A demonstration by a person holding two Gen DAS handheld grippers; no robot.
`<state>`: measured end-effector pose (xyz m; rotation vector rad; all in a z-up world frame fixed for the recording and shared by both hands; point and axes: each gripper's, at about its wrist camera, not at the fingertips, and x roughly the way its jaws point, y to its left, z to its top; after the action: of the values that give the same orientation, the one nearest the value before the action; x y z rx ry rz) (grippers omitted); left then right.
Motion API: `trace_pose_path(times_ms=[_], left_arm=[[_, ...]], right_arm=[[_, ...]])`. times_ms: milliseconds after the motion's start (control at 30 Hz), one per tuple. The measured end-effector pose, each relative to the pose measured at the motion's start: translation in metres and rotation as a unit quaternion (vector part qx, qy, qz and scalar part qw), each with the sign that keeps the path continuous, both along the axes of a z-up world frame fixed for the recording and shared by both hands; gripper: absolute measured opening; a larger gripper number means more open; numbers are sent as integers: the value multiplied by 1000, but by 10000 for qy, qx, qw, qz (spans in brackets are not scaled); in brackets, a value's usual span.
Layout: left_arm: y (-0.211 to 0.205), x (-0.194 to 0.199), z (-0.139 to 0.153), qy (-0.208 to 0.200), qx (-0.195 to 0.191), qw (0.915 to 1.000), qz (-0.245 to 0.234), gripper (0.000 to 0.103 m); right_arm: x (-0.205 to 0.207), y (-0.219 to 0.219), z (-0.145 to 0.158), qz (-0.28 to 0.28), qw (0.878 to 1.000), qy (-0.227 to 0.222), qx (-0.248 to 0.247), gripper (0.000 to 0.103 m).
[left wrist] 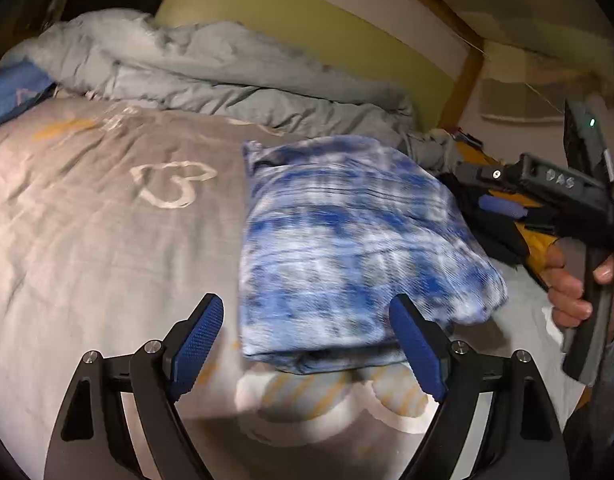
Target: Fold large clothes
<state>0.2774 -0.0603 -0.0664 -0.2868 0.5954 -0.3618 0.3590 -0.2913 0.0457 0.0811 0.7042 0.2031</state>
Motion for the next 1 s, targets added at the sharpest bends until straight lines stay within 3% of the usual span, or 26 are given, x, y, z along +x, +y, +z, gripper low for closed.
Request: trace_pose_path(times_ms=[100, 200, 333, 500, 800, 1000], left_arm=[[-9, -1, 1, -33, 251, 9997, -16, 87], [-13, 6, -5, 252, 466, 9985, 99, 87], [-8, 7, -9, 349, 326, 9988, 103, 87], [-5, 6, -11, 369, 211, 9991, 37, 87], [-2, 9, -14, 402, 164, 9991, 35, 87], [-1, 8, -13, 385, 145, 9991, 58, 87]], right_arm=[[-12, -1, -7, 142, 9993, 195, 286, 85], [-16, 3, -28, 361, 9954, 674, 580, 87], [-18, 6, -64, 165, 9935, 1084, 317, 87], [-23, -20, -88, -96, 9870, 1314, 922, 94], [-41, -27, -74, -77, 9918, 1030, 753, 93], [-31, -29, -53, 62, 9877, 847, 1311, 93]])
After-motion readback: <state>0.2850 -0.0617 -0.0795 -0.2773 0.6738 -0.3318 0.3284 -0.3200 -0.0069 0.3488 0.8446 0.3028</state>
